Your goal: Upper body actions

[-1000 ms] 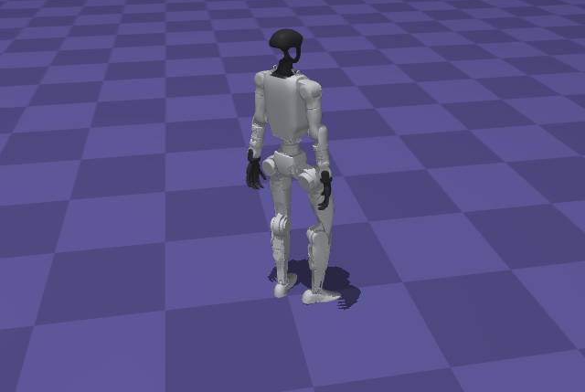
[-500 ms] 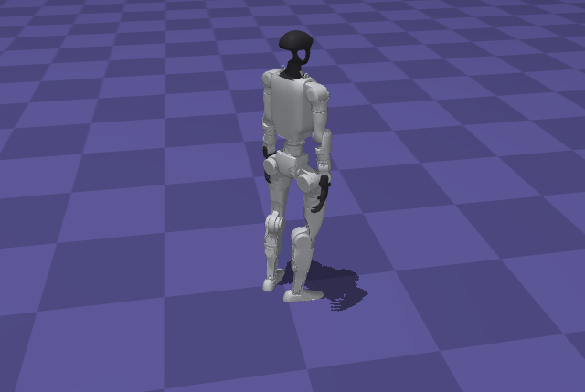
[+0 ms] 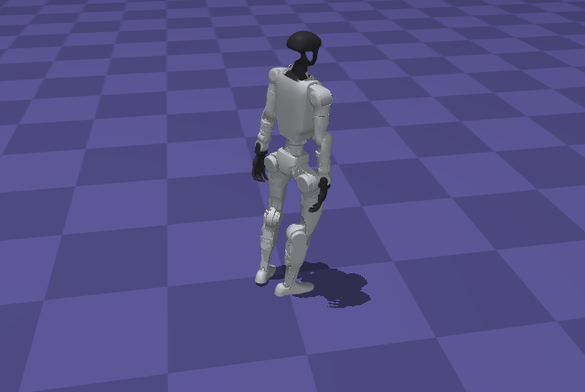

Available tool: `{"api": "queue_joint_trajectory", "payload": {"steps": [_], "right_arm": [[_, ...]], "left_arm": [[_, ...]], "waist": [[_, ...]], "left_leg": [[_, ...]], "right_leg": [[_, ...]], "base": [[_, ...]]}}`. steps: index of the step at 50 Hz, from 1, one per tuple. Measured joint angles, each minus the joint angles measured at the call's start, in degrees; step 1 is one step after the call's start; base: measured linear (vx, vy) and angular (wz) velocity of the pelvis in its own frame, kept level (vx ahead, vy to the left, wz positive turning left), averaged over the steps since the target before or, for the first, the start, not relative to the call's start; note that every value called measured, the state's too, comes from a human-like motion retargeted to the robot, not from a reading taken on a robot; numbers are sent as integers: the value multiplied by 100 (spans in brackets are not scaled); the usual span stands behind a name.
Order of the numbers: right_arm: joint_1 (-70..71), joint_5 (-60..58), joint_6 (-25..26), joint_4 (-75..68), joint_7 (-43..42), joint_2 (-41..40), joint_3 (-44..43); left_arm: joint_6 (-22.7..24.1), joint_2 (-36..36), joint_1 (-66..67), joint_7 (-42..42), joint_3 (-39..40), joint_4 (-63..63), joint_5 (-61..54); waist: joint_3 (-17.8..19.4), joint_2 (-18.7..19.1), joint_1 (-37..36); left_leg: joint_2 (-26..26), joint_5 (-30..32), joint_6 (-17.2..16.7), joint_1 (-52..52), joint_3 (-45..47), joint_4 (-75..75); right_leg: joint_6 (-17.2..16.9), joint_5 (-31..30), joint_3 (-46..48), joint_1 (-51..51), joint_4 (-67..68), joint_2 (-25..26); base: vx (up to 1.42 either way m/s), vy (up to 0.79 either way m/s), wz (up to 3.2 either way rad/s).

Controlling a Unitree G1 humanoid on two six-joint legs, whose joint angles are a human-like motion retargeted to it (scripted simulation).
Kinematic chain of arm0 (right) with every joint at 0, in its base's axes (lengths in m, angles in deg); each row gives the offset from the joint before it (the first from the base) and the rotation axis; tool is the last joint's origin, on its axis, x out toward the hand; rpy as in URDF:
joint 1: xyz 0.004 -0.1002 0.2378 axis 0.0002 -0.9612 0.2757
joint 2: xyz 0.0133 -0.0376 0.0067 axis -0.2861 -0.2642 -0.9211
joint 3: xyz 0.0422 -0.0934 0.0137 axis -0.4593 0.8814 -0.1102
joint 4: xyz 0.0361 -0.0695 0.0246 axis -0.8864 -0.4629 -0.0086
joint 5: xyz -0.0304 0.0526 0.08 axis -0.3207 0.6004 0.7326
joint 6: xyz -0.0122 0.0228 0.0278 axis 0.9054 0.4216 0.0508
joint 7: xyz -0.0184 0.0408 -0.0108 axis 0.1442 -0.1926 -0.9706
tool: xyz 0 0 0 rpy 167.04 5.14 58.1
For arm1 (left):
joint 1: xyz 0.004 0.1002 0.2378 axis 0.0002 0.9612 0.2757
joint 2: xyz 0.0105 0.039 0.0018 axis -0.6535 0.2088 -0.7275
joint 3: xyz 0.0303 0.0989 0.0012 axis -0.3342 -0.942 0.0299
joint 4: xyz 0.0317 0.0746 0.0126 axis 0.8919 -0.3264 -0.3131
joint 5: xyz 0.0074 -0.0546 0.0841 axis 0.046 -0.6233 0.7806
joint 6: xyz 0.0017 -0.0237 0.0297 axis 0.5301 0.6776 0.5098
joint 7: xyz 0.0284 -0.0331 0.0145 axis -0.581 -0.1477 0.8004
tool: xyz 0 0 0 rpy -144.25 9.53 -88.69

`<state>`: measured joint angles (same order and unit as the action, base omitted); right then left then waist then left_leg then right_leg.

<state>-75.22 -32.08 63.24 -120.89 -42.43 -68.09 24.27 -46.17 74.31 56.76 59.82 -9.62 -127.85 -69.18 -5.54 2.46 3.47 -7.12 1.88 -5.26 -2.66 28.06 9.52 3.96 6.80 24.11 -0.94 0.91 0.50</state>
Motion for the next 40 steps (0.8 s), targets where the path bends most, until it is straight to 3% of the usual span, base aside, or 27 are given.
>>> {"api": "queue_joint_trajectory", "payload": {"steps": [2,5,9,14,20,25,32,40], "right_arm": [[55,32,12,-3,-81,27,-28],[121,69,-17,-53,-218,119,42],[237,-262,94,-315,-341,284,325],[303,-659,176,-457,-386,376,710],[483,-853,188,-274,-328,297,817],[583,-448,-16,125,-161,159,791],[555,-133,-134,62,-58,31,676],[114,-251,57,-376,-311,163,459]], "left_arm": [[88,47,-3,-171,50,18,-94],[189,127,-66,-303,102,155,-316],[435,382,-128,-320,461,419,-955],[659,636,-301,-229,944,644,-2031],[509,618,-381,-1,1017,723,-2167],[339,451,-183,84,719,476,-1322],[134,463,97,-51,723,-45,-590],[167,527,328,32,1231,-97,-1089]], "waist": [[18,-119,142],[252,-361,104],[528,-362,-280],[1067,-261,-930],[1883,-531,-1833],[2640,-647,-2172],[2563,-618,-2126],[1523,-314,-1457]], "left_leg": [[-84,157,104,-382,-148,716],[82,138,762,-950,-392,1819],[60,-28,598,-1755,-28,1791],[303,-181,295,-2819,-418,149],[-104,-212,626,-4194,-437,-354],[-462,-138,681,-4369,-587,-587],[-525,-178,629,-3824,-547,-674],[-114,-104,468,-2686,-816,-64]], "right_leg": [[-3,-7,74,-36,-1,-188],[9,-60,148,61,5,-489],[83,-105,68,170,37,-531],[185,-151,-91,517,-3,-422],[313,-219,-380,632,234,-871],[410,-86,-813,859,631,-1217],[421,-13,-1009,853,796,-1316],[330,56,-642,624,627,-917]], "base": [[-21,-11,64],[-19,-6,29],[-15,3,-36],[-14,2,-60],[-10,-4,-101],[-7,1,-100],[0,5,-34],[11,9,55]]}}
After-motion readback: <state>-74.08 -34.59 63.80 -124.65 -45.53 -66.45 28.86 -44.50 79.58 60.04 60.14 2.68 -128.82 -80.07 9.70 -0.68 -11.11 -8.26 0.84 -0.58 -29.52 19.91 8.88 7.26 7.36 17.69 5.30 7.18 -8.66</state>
